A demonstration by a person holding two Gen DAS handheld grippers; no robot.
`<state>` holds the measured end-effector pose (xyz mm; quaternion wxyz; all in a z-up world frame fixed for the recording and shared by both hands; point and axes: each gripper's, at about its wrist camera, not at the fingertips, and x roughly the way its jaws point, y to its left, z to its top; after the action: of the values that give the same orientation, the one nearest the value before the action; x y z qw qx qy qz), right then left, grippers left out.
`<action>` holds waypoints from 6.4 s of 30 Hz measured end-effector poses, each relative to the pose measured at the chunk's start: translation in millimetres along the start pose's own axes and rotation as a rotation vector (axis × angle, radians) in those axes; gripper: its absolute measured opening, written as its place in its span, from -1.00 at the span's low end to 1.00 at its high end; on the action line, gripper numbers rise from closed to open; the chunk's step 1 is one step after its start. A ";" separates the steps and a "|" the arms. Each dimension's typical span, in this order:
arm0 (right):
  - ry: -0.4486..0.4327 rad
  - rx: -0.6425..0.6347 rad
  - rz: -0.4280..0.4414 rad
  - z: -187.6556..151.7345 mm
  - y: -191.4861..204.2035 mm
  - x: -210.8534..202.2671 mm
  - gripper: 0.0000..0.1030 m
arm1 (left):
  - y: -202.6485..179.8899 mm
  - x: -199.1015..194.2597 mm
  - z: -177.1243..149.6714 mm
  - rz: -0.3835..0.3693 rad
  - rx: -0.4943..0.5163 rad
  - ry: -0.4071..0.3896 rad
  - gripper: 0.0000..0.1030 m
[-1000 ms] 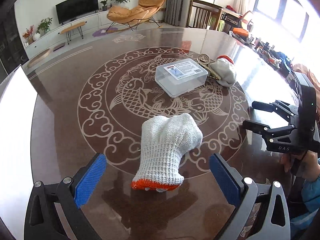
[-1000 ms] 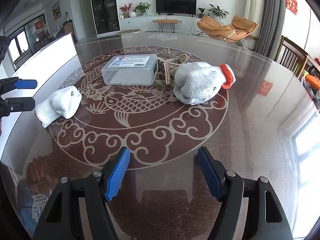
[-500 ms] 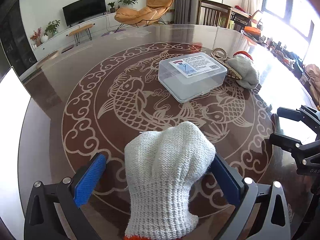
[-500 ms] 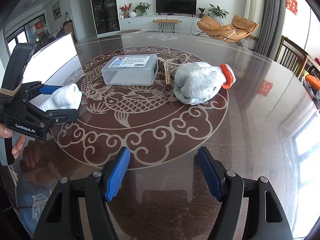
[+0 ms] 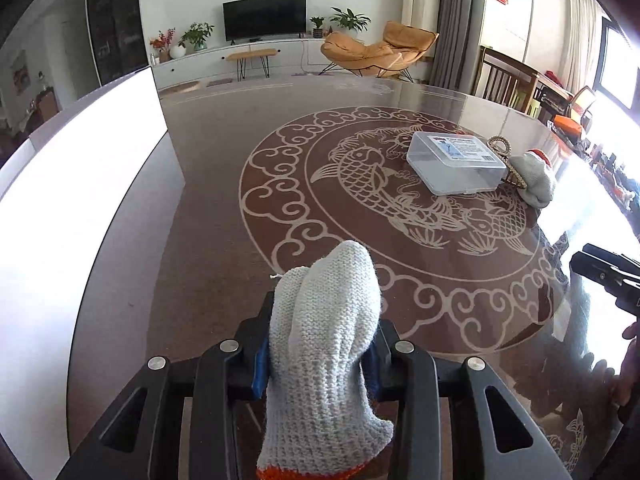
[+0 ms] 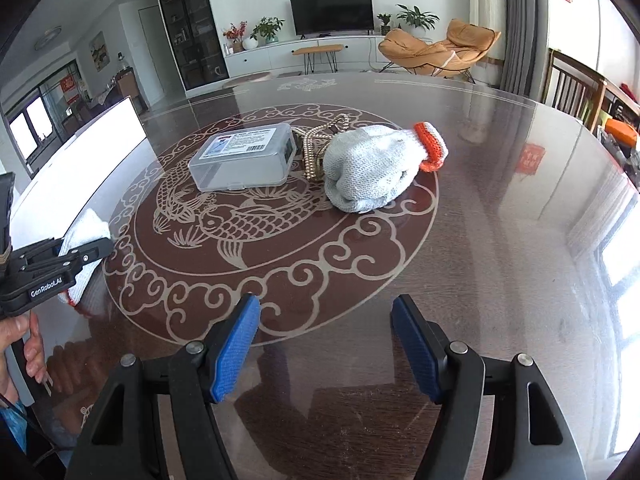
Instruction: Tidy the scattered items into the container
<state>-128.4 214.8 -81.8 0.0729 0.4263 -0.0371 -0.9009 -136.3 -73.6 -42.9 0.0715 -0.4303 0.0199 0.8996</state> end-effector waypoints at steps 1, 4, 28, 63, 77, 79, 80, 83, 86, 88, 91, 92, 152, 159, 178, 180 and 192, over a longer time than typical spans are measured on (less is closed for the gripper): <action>-0.037 0.044 0.053 -0.5 -4.8 -6.4 0.36 | 3.9 -1.4 -1.9 -0.013 -0.013 0.000 -0.29; -0.111 0.072 0.320 14.8 7.6 -17.7 0.36 | 5.6 -1.0 -1.2 -0.028 -0.024 -0.002 -0.27; 0.404 0.144 0.469 97.9 57.9 46.0 0.35 | -3.5 8.7 6.5 0.015 0.015 0.006 -0.14; 0.064 -0.389 0.148 10.9 97.0 31.2 0.40 | 9.7 18.8 1.9 0.101 -0.080 0.056 1.00; 0.064 -0.390 0.148 11.0 96.8 30.9 0.40 | 9.6 18.6 2.2 0.101 -0.080 0.056 1.00; 0.064 -0.390 0.148 11.0 96.8 30.9 0.40 | 9.6 18.6 2.2 0.101 -0.080 0.056 1.00; 0.064 -0.390 0.148 10.9 97.0 31.4 0.40 | 9.6 18.6 2.2 0.101 -0.080 0.056 1.00; 0.064 -0.390 0.148 10.9 97.1 31.5 0.40 | 9.5 18.6 2.2 0.101 -0.080 0.056 1.00; 0.064 -0.390 0.148 10.9 97.1 31.8 0.40 | 9.5 18.6 2.2 0.101 -0.080 0.056 1.00; 0.064 -0.390 0.148 11.1 97.0 31.5 0.40 | 9.6 18.7 2.3 0.101 -0.080 0.056 1.00; 0.064 -0.390 0.148 11.2 97.0 31.8 0.40 | 9.6 18.7 2.3 0.101 -0.080 0.056 1.00; 0.064 -0.390 0.148 11.2 97.0 31.9 0.40 | 9.6 18.7 2.3 0.101 -0.080 0.056 1.00; 0.064 -0.389 0.150 11.9 96.7 34.9 0.40 | 10.6 15.6 1.5 0.026 0.010 0.080 1.00; 0.064 -0.390 0.149 11.7 96.9 35.0 0.40 | 3.2 17.3 4.2 0.039 -0.002 0.075 1.00; 0.064 -0.392 0.148 12.2 96.3 35.1 0.41 | -1.8 15.7 3.9 0.062 -0.032 0.094 1.00; 0.064 -0.392 0.148 12.2 96.3 35.0 0.41 | -2.1 15.4 3.6 0.063 -0.033 0.093 1.00; 0.064 -0.392 0.148 12.1 96.4 35.2 0.41 | -1.9 15.2 4.0 0.063 -0.032 0.093 1.00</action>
<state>-150.2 114.0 -88.5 0.2215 0.4283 0.1102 -0.8691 -148.5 -69.6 -52.1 0.0353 -0.4721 0.0221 0.8806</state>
